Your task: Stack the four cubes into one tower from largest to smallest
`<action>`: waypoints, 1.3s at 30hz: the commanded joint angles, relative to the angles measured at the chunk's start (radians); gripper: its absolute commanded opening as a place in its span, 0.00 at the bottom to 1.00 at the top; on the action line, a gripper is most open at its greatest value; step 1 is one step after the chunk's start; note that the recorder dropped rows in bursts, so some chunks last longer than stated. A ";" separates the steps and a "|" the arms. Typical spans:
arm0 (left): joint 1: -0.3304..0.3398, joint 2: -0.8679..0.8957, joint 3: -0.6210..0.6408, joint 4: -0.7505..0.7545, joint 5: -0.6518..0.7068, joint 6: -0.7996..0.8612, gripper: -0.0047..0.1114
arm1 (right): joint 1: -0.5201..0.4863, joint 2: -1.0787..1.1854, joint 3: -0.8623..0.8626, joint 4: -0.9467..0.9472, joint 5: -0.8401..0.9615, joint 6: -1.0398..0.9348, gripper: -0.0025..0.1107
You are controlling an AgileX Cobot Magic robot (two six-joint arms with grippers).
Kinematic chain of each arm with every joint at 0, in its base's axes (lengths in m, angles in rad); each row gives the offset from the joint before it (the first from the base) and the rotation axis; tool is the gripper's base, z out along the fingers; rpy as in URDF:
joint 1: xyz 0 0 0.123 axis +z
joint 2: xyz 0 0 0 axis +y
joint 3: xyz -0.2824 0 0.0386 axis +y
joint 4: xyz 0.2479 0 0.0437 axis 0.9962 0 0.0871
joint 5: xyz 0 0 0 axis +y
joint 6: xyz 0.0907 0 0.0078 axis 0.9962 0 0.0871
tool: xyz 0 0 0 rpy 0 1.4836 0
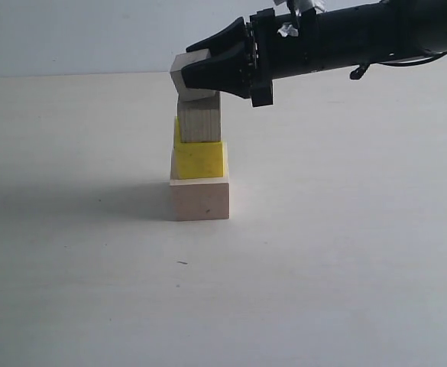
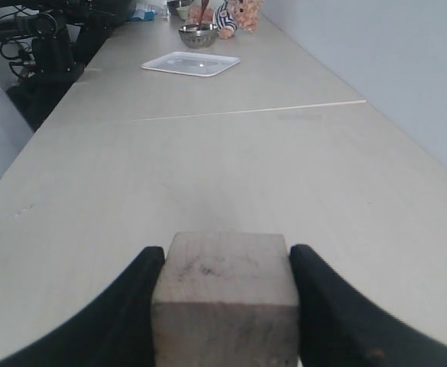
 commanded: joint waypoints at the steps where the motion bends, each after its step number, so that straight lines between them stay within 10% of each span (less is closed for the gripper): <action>1: 0.003 -0.003 0.001 -0.009 -0.009 0.005 0.04 | -0.005 0.001 -0.004 0.013 0.011 0.006 0.02; 9: 0.003 -0.003 0.001 -0.006 -0.009 0.005 0.04 | -0.005 0.001 -0.004 0.015 0.011 0.009 0.06; 28: 0.003 -0.003 0.001 -0.006 -0.009 0.005 0.04 | -0.005 0.001 -0.004 0.011 0.011 0.011 0.58; 39: 0.003 -0.003 0.001 -0.006 -0.009 0.005 0.04 | -0.005 -0.030 -0.004 0.012 0.011 0.031 0.59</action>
